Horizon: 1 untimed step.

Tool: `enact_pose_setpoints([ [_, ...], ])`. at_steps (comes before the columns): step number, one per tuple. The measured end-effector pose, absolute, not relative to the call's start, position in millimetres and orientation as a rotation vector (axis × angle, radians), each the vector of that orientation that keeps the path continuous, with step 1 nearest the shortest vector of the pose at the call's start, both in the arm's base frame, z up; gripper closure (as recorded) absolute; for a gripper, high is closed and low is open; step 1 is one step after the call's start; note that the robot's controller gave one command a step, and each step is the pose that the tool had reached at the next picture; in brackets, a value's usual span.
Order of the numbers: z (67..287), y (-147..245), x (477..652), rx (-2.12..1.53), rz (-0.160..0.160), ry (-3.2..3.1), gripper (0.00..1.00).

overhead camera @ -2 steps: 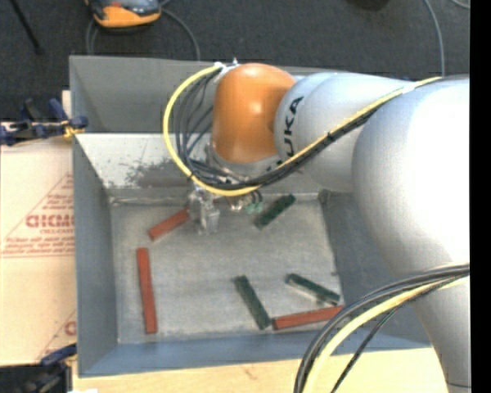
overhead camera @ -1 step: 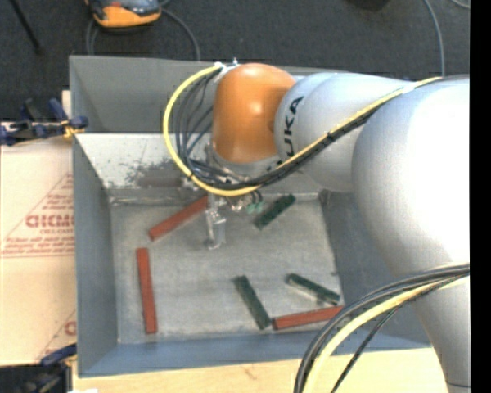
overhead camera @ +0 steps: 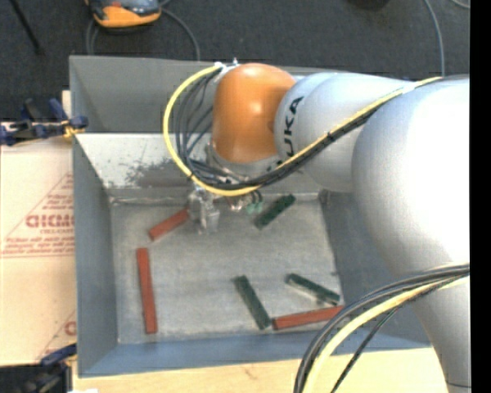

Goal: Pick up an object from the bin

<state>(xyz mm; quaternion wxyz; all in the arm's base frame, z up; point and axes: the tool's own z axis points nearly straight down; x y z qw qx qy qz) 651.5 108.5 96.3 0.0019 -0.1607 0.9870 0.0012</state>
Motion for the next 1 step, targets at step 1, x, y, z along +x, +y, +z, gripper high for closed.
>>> enact_pose_setpoints([
  [1, 96.3, 108.5, 651.5, -0.504, 0.004, 3.097, 0.0],
])
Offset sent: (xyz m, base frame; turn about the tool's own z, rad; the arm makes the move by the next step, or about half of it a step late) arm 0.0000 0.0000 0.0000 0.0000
